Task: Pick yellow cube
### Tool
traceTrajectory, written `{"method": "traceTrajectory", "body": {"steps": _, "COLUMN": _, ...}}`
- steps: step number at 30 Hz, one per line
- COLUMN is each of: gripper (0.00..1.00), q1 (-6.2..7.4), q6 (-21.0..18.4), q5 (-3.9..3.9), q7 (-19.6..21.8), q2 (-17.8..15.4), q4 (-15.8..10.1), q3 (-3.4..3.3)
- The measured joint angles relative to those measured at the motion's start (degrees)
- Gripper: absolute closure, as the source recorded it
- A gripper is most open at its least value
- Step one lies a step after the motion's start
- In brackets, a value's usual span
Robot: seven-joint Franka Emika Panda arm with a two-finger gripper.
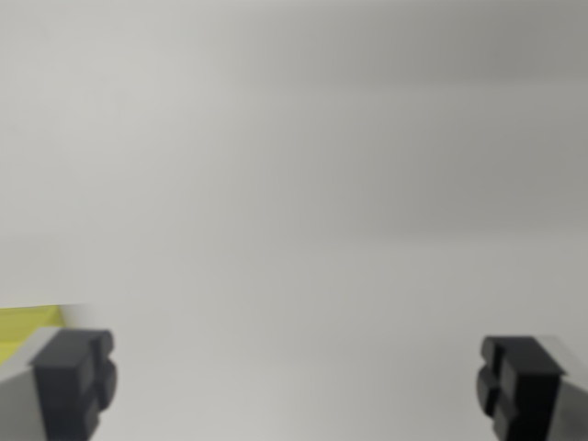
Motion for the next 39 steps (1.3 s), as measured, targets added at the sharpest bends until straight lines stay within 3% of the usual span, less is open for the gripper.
{"method": "traceTrajectory", "body": {"steps": 20, "gripper": 0.0, "q1": 5.36, "q6": 8.84, "q5": 0.53, "q7": 4.48, "q2": -2.53, "q4": -10.32, "q3": 0.01}}
{"method": "traceTrajectory", "body": {"steps": 39, "gripper": 0.0, "q1": 11.14, "q6": 17.26, "q5": 1.13, "q7": 9.25, "q2": -3.02, "q4": -18.15, "q3": 0.02}}
